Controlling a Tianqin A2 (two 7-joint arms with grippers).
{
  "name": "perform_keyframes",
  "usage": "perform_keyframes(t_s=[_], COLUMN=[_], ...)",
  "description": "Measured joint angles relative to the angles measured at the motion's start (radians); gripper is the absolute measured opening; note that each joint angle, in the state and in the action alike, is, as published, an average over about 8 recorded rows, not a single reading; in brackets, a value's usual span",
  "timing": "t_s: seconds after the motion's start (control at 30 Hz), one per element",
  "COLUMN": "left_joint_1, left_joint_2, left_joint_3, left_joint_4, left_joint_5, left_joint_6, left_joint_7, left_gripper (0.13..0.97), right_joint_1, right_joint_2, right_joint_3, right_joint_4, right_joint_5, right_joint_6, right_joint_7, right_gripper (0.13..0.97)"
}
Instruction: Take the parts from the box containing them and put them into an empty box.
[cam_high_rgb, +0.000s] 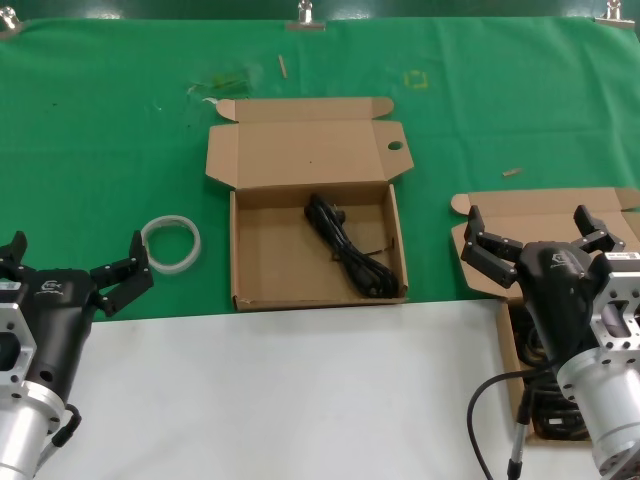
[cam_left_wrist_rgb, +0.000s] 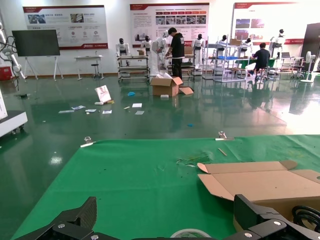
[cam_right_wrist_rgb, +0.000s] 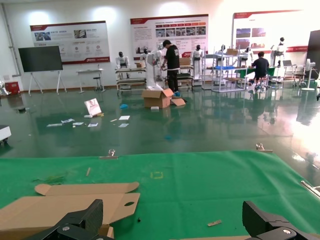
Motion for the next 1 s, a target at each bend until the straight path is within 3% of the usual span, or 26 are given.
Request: perform_keyframes(t_s=[1.0], left_joint_1=[0.0], left_joint_2=[0.0], left_joint_3=[0.0], left_joint_4=[0.0], left_joint_5=[0.0], left_joint_6=[0.0], left_joint_7=[0.0], left_gripper=[0.966], right_joint_1=[0.0], right_joint_2=[0.0], right_joint_3=[0.0], right_joint_4=[0.0], right_joint_5=[0.0], right_joint_6=[0.0], right_joint_7=[0.0], right_gripper=[0.966])
